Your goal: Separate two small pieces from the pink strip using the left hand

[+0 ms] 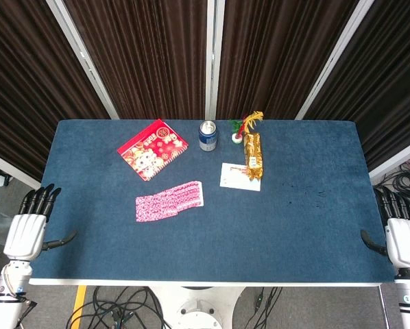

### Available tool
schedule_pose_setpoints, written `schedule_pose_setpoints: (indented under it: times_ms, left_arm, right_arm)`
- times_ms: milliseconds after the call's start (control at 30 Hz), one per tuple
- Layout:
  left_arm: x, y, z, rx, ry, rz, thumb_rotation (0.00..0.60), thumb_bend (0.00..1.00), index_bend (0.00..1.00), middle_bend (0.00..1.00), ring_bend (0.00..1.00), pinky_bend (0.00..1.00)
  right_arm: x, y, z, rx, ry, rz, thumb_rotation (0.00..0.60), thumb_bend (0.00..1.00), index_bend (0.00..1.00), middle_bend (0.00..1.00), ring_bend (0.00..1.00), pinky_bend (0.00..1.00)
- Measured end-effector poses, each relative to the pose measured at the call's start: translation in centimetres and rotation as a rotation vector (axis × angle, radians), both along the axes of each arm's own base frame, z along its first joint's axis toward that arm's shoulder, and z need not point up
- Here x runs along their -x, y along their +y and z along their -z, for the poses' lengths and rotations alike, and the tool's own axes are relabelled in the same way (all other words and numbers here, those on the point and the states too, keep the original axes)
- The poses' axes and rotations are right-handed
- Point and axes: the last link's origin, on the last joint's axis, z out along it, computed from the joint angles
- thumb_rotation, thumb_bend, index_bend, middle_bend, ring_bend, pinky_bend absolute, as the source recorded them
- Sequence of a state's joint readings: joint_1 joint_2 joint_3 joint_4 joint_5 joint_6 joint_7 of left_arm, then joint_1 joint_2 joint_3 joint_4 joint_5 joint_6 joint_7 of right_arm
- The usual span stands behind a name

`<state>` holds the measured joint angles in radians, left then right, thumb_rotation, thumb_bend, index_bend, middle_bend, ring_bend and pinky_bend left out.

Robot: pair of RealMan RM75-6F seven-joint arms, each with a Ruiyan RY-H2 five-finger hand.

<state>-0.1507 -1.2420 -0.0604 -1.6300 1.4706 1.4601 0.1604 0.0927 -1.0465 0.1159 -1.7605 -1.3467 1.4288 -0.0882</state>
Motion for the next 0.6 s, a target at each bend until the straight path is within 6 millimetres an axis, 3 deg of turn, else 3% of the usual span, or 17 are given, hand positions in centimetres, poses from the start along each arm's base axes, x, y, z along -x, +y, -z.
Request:
schedule_pose_setpoints:
  times_ms: [433,500,600]
  left_arm:
    - [-0.24,0.31,-0.19,-0.003,0.003,0.011,0.393,0.16,0.06,0.0,0.0,0.02]
    - [-0.26,0.33,-0.24,-0.004,0.005,0.011,0.429,0.16,0.06,0.0,0.0,0.02]
    - [-0.36,0.26,-0.3,-0.007,0.006,0.015,0.557,0.16,0.06,0.0,0.0,0.02]
  right_arm:
    - [-0.21,-0.22,0.08,-0.001,-0.004,-0.003,0.6,0.21,0.0,0.0,0.0,0.0]
    - [-0.28,-0.24,0.18,-0.004,-0.005,-0.003,0.6,0.21,0.0,0.0,0.0,0.0]
    - [-0.35,-0.17,0.27,-0.013,0.002,-0.007,0.6,0.21,0.0,0.0,0.0,0.0]
